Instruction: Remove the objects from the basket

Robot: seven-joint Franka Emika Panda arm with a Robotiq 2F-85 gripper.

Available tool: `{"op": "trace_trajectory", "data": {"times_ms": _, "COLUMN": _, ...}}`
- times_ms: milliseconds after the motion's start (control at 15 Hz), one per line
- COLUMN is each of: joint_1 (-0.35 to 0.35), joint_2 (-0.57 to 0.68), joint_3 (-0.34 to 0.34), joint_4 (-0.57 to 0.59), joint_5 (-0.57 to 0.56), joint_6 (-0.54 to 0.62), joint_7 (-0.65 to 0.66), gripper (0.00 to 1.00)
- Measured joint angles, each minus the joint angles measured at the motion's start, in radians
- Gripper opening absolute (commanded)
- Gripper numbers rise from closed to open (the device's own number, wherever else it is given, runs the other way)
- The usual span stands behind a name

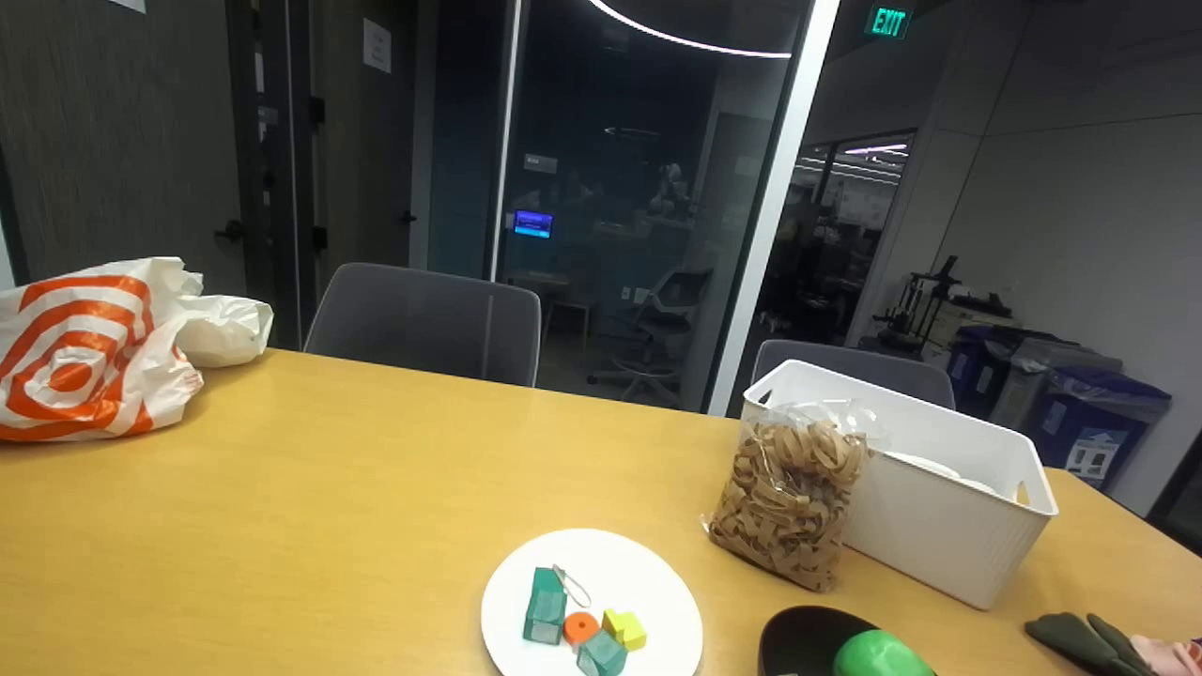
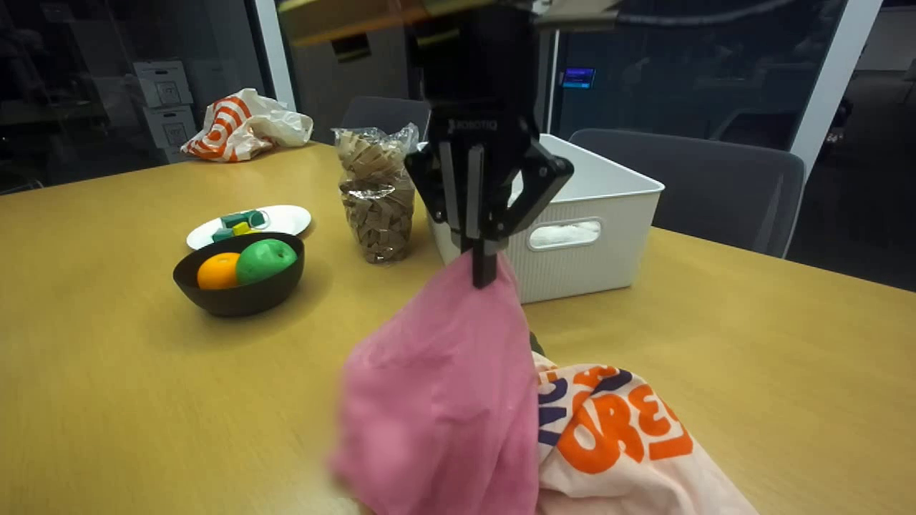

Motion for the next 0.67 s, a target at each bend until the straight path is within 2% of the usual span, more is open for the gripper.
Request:
{"op": "trace_trajectory", "data": {"times_ms": 133, "joint_1": 0.002, "joint_2": -0.048, "joint_3": -0.003, "joint_4": 0.022, "joint_5": 0.006, "joint_6": -0.109, "joint_7": -0.037, "gripper": 0.05}}
{"op": "trace_trajectory", "data": {"times_ms": 333, "joint_1": 0.023, "joint_2": -0.112, "joint_3": -0.021, "joint_4": 0.06, "joint_5": 0.086, "joint_6": -0.289, "joint_7": -0.18, "gripper": 0.0}}
{"op": "trace_trajectory", "data": {"times_ms": 533, "joint_1": 0.056, "joint_2": -0.159, "joint_3": -0.045, "joint_4": 0.105, "joint_5": 0.172, "joint_6": -0.452, "joint_7": -0.291, "gripper": 0.01}}
{"op": "trace_trajectory", "data": {"times_ms": 667, "joint_1": 0.084, "joint_2": -0.176, "joint_3": -0.057, "joint_4": 0.124, "joint_5": 0.239, "joint_6": -0.52, "joint_7": -0.343, "gripper": 0.01}}
